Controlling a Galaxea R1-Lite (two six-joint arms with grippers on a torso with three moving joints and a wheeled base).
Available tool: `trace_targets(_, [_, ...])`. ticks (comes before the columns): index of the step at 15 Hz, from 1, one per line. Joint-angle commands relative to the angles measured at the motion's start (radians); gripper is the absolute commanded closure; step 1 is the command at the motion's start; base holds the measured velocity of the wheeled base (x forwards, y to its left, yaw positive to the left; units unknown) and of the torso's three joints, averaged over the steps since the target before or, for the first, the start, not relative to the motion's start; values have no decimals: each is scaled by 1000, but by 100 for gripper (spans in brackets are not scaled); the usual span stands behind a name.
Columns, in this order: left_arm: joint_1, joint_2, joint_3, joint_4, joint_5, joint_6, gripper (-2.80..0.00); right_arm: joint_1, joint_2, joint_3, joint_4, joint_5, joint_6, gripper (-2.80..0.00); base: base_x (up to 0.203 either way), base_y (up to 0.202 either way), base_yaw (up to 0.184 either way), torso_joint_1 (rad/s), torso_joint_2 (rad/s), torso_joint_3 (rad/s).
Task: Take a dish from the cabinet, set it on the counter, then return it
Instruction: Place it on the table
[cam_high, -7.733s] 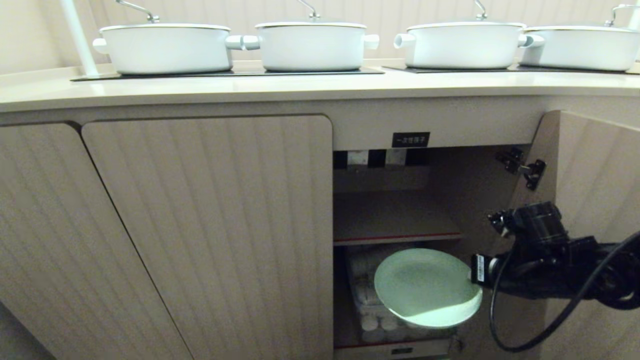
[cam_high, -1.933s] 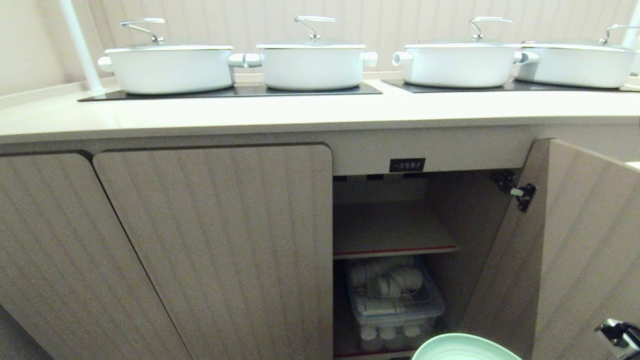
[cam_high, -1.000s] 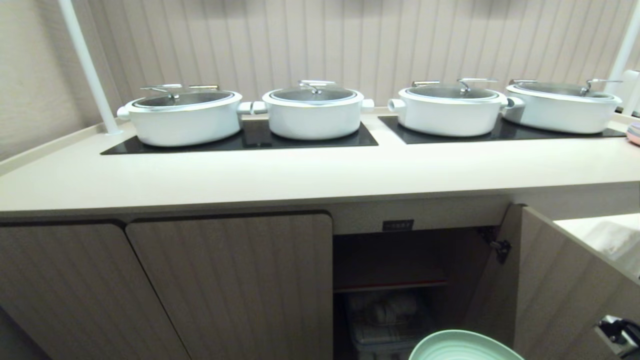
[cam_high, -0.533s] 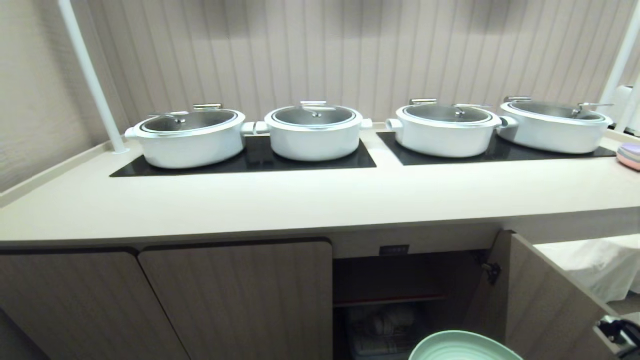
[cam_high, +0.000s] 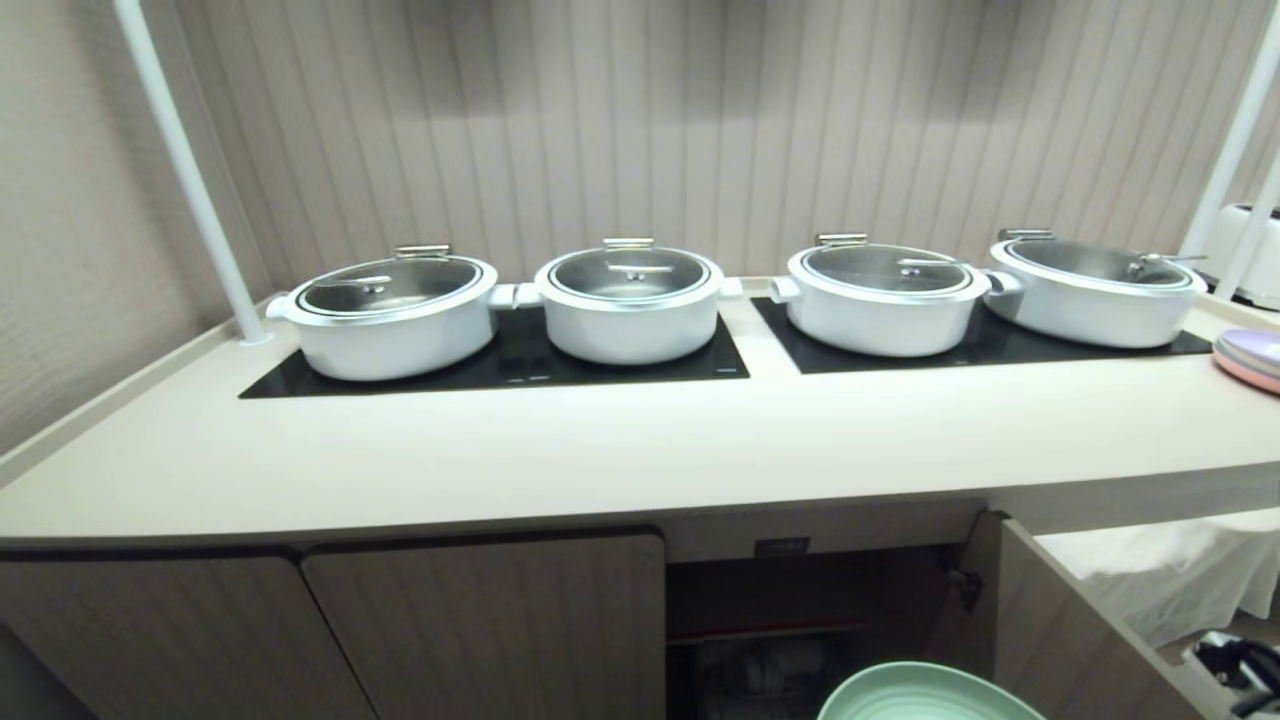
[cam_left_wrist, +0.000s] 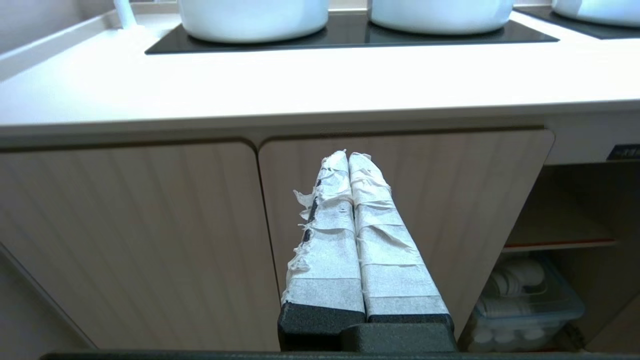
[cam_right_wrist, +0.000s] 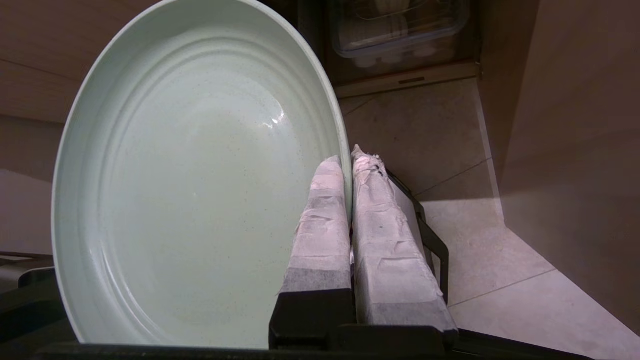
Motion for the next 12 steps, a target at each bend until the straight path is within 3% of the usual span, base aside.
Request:
trace_targets(1, [1,0,0,0,0,0,0,0,2,-1,-2,1,3,0,0,0,0,202,-397,-212])
trace_targets(12, [-1,0,0,0,0,0,0,2,4,-3,-2,1,3,0,0,0,0,166,-343,-180])
